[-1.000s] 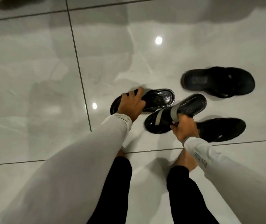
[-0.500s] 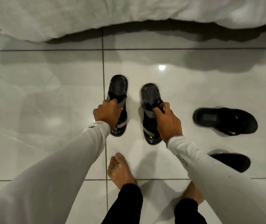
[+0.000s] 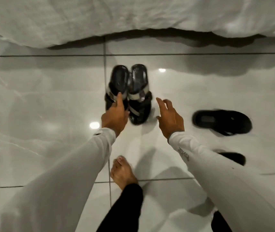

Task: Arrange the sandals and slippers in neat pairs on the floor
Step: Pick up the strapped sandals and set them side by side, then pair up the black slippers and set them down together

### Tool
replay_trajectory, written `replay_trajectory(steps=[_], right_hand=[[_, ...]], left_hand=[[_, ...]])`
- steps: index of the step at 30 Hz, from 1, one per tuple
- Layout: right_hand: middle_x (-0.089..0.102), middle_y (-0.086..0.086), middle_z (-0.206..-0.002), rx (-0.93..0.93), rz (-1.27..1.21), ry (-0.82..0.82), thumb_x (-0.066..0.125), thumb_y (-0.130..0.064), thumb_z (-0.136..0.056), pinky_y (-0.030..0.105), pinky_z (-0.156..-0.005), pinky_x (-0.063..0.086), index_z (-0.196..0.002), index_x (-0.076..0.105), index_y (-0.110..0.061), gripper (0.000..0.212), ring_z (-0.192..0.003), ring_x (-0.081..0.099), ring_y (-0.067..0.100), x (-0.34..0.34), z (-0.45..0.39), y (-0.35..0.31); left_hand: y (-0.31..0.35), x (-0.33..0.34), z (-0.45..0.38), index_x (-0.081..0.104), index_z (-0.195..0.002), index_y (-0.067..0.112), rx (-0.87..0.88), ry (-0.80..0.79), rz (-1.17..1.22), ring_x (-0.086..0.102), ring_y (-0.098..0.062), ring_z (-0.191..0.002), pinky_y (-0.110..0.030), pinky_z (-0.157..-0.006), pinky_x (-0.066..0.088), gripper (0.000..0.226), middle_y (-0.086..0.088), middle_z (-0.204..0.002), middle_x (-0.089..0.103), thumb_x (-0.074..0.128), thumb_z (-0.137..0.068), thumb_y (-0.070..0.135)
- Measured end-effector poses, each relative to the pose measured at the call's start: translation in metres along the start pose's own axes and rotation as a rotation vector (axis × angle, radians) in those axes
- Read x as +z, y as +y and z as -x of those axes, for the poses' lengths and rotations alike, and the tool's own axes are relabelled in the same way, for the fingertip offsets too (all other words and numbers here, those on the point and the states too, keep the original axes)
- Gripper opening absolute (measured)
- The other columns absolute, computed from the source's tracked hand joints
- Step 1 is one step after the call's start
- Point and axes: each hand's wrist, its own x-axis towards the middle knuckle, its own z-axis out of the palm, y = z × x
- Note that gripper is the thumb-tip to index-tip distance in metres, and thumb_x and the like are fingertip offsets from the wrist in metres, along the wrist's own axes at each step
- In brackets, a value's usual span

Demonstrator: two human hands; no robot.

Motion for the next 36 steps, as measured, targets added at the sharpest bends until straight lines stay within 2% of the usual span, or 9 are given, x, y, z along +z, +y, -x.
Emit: replay_trajectory(steps=[4, 8, 14, 17, 19, 25, 27, 30, 36], right_hand=[[0.032, 0.011, -0.153, 0.175, 0.11, -0.166, 0.06, -0.01, -0.09, 0.048, -0.085, 0.051, -0.149, 0.024, -0.023, 0.07, -0.117, 0.055, 0.038, -0.019, 0.093, 0.094], [0.038, 0.013, -0.146, 0.252, 0.246, -0.269, 0.061, -0.01, -0.087, 0.048, -0.086, 0.051, -0.145, 0.028, -0.019, 0.068, -0.119, 0.053, 0.037, -0.053, 0.145, 0.204], [0.036, 0.016, -0.148, 0.037, 0.31, -0.278, 0.055, -0.004, -0.086, 0.049, -0.093, 0.047, -0.145, 0.033, -0.017, 0.065, -0.122, 0.051, 0.04, -0.07, 0.115, 0.314], [0.032, 0.016, -0.151, -0.174, 0.34, -0.346, 0.063, -0.003, -0.082, 0.05, -0.085, 0.054, -0.143, 0.034, -0.017, 0.069, -0.114, 0.059, 0.043, -0.067, 0.087, 0.344], [0.026, 0.015, -0.155, -0.275, 0.323, -0.364, 0.065, 0.005, -0.078, 0.049, -0.083, 0.055, -0.145, 0.031, -0.018, 0.079, -0.113, 0.059, 0.042, -0.066, 0.073, 0.36], [0.003, 0.021, -0.162, -0.188, 0.34, -0.352, 0.058, 0.005, -0.082, 0.054, -0.102, 0.044, -0.147, 0.027, -0.026, 0.078, -0.13, 0.04, 0.046, -0.065, 0.041, 0.384], [0.006, 0.023, -0.161, -0.128, 0.322, -0.382, 0.057, -0.001, -0.084, 0.055, -0.107, 0.039, -0.147, 0.028, -0.03, 0.076, -0.135, 0.034, 0.047, -0.059, 0.031, 0.392], [0.029, 0.022, -0.15, -0.028, 0.149, -0.436, 0.058, -0.004, -0.083, 0.051, -0.107, 0.042, -0.147, 0.029, -0.029, 0.075, -0.131, 0.043, 0.044, -0.05, 0.034, 0.401], [0.044, 0.022, -0.139, 0.084, -0.223, -0.542, 0.059, -0.001, -0.075, 0.046, -0.109, 0.042, -0.148, 0.029, -0.028, 0.084, -0.128, 0.047, 0.043, -0.025, 0.07, 0.387]], left_hand=[[0.029, 0.04, 0.077, 0.007, -0.157, 0.016, -0.006, -0.064, -0.036, 0.058, -0.041, -0.116, -0.049, -0.085, 0.049, 0.078, -0.016, -0.142, 0.048, 0.053, -0.096, 0.036], [0.097, 0.111, 0.137, 0.028, -0.146, 0.013, -0.076, -0.24, -0.025, 0.059, -0.04, -0.111, -0.049, -0.085, 0.048, 0.063, -0.015, -0.13, 0.054, 0.054, -0.095, 0.04], [0.225, 0.256, 0.178, 0.057, -0.118, 0.01, -0.165, -0.334, 0.188, 0.056, -0.036, -0.115, -0.043, -0.093, 0.047, 0.038, -0.015, -0.121, 0.06, 0.063, -0.09, 0.034], [0.297, 0.316, 0.174, 0.047, -0.131, 0.0, -0.169, -0.359, 0.38, 0.052, -0.039, -0.122, -0.043, -0.099, 0.044, 0.057, -0.022, -0.131, 0.054, 0.071, -0.085, 0.024], [0.333, 0.339, 0.162, 0.037, -0.137, -0.003, -0.271, -0.308, 0.526, 0.052, -0.042, -0.124, -0.047, -0.103, 0.045, 0.068, -0.024, -0.137, 0.049, 0.072, -0.084, 0.02], [0.356, 0.38, 0.115, 0.042, -0.113, 0.01, -0.452, -0.352, 0.741, 0.067, -0.043, -0.1, -0.051, -0.088, 0.057, 0.049, -0.024, -0.122, 0.058, 0.068, -0.083, 0.039], [0.352, 0.37, 0.11, 0.04, -0.122, 0.008, -0.442, -0.299, 0.608, 0.065, -0.047, -0.1, -0.051, -0.089, 0.056, 0.045, -0.027, -0.124, 0.056, 0.061, -0.091, 0.034], [0.336, 0.343, 0.103, 0.032, -0.142, 0.01, -0.293, -0.216, 0.173, 0.055, -0.049, -0.116, -0.051, -0.098, 0.046, 0.052, -0.027, -0.131, 0.053, 0.052, -0.097, 0.025], [0.297, 0.297, 0.078, 0.037, -0.141, 0.014, 0.005, -0.126, -0.258, 0.055, -0.05, -0.111, -0.053, -0.092, 0.051, 0.048, -0.023, -0.129, 0.05, 0.049, -0.095, 0.017]])
